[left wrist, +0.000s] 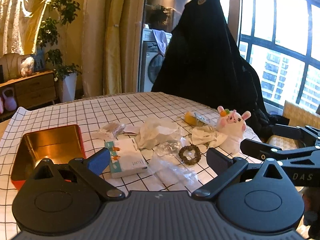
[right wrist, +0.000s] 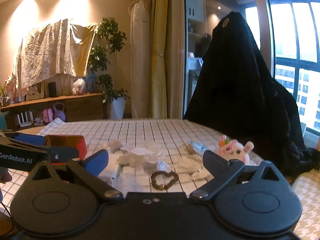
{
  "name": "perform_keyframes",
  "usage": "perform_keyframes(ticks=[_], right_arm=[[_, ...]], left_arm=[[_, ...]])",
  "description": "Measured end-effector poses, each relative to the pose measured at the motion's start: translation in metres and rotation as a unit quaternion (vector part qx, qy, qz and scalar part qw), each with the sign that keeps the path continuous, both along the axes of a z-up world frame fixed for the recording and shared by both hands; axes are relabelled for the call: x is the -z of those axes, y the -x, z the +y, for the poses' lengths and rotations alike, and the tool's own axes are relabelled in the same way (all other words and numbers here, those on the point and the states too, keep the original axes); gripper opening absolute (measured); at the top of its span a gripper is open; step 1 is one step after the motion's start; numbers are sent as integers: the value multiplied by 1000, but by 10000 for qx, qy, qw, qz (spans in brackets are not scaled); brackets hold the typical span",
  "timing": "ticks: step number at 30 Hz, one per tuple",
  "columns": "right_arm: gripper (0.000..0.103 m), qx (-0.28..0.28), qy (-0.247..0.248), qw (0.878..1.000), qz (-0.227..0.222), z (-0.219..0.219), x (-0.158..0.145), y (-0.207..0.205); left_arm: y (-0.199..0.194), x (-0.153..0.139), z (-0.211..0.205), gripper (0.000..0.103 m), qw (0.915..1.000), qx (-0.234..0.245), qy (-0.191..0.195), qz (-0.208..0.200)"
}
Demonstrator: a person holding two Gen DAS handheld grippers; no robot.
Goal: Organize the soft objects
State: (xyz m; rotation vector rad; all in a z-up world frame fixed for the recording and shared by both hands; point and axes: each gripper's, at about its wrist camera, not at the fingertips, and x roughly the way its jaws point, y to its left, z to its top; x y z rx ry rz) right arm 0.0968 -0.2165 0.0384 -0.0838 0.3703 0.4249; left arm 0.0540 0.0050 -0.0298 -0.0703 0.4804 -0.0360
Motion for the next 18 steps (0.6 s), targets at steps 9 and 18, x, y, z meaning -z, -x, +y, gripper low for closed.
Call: perform_keyframes(ticks=[9, 18], right_arm=[[93, -93, 138, 9979, 626, -11, 18, -47], [84, -393, 273, 9948, 902, -11, 31, -102]], left_arm=[[-39, 26, -8, 103, 9990, 88, -130, 423], [-91, 22, -16, 103, 9988, 192, -178, 403]])
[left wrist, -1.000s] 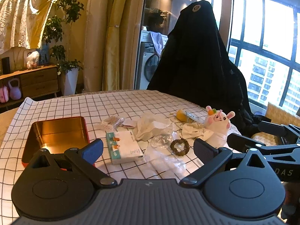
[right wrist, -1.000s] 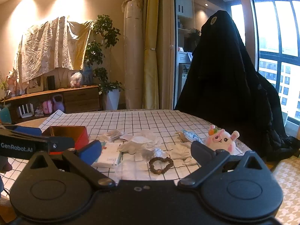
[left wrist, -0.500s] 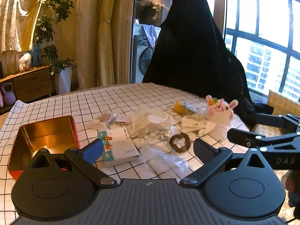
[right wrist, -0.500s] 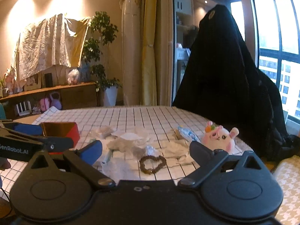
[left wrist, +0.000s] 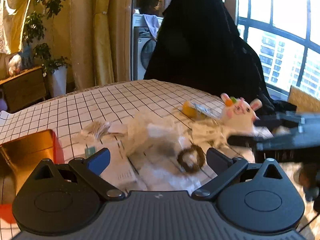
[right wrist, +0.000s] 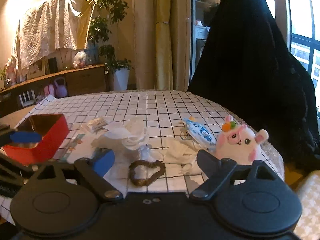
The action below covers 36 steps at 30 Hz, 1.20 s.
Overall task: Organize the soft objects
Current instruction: 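Grasp the white gauze cloth with the left gripper while the right gripper grasps the brown hair tie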
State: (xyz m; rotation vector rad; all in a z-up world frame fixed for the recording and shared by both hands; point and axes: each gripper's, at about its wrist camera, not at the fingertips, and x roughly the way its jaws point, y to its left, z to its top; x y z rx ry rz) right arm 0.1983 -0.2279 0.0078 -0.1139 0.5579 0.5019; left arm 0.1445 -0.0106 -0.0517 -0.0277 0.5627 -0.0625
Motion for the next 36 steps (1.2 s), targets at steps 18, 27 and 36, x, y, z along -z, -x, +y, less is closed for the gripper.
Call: perform_keyframes(ticks=[18, 27, 36], right_arm=[[80, -685, 652, 9939, 569, 36, 50, -39], [79, -689, 667, 9922, 795, 48, 67, -56], [49, -80, -1, 9897, 1432, 18, 70, -75]], left_arm=[[-142, 40, -12, 103, 9938, -295, 95, 1068], [-169, 64, -7, 102, 9859, -592, 331, 1530], [-176, 71, -2, 73, 9820, -568, 523, 1725]])
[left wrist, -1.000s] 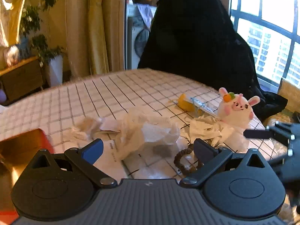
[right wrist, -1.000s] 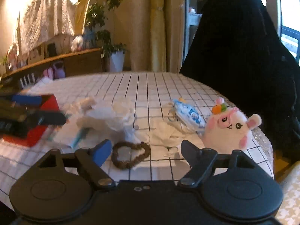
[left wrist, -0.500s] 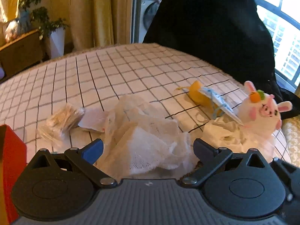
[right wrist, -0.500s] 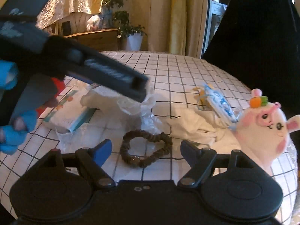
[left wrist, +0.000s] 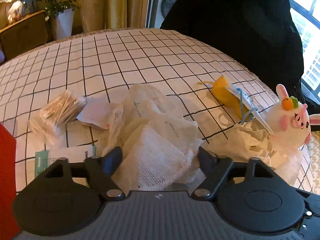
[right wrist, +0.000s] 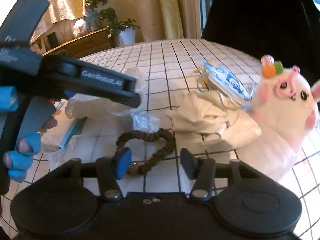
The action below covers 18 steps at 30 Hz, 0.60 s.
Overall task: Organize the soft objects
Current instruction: 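Grasp the white gauze cloth with the left gripper while the right gripper grasps the brown hair tie, then carry the gauze and hair tie into the red tin box and release both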
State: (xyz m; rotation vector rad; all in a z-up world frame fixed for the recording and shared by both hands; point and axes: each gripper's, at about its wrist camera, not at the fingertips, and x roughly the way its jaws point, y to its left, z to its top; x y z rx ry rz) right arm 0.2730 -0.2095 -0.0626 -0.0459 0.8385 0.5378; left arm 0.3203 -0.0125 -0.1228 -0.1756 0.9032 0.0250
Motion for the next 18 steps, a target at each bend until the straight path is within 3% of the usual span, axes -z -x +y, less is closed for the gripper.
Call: perform_keyframes(ticks=[5, 8, 10, 13, 14, 18], right_arm=[[44, 208, -195, 9995, 151, -4, 1, -7], [34, 217, -169, 9995, 169, 0, 2, -4], [19, 224, 22, 9997, 60, 3, 2, -2], [8, 306, -99, 9994, 153, 2, 3, -4], [8, 330, -96, 9993, 150, 1, 3, -4], [7, 320, -4, 9995, -12, 3, 0, 0]], left_arm=[[1, -4, 15, 56, 9986, -187, 486, 43], [2, -8, 20, 44, 9981, -251, 569, 8], [4, -10, 25, 35, 9978, -300, 594, -2], [6, -10, 30, 27, 9976, -343, 597, 6], [6, -10, 31, 21, 9976, -348, 590, 6], [13, -17, 32, 17, 9978, -332, 557, -110]])
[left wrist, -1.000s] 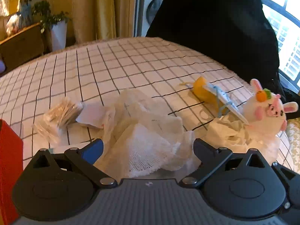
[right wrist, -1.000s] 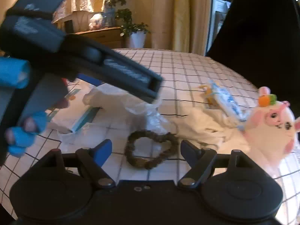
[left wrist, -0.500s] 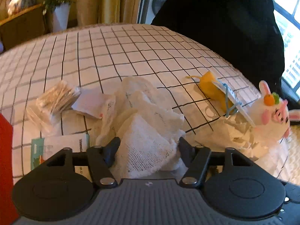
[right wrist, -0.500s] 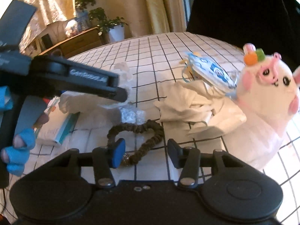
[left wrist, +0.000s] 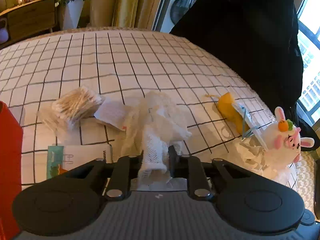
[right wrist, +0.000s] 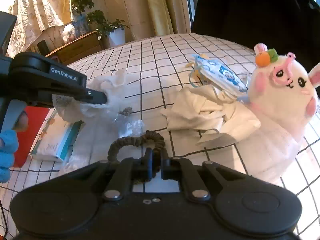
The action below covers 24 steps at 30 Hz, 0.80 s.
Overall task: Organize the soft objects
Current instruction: 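Carry the gauze and hair tie into the red tin box and release both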
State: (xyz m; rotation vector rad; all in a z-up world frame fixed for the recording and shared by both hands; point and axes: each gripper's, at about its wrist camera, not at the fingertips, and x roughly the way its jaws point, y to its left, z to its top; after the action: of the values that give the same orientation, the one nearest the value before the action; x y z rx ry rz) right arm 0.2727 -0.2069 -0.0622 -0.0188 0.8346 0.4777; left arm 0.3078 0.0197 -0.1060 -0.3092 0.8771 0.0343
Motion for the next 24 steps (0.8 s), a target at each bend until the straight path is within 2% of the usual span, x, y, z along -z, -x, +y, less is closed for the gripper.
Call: perform_keyframes(ticks=[10, 15, 24], right_arm=[[6, 4, -48, 9980, -631, -5, -36, 19], [6, -16, -83, 9962, -864, -7, -57, 29], [6, -196, -337, 9933, -1089, -4, -90, 51]], left_arm=[[28, -41, 14, 15, 9985, 110, -199, -505], [45, -66, 27, 15, 9975, 192, -124, -666], [86, -102, 46, 15, 9956, 425, -108, -823]])
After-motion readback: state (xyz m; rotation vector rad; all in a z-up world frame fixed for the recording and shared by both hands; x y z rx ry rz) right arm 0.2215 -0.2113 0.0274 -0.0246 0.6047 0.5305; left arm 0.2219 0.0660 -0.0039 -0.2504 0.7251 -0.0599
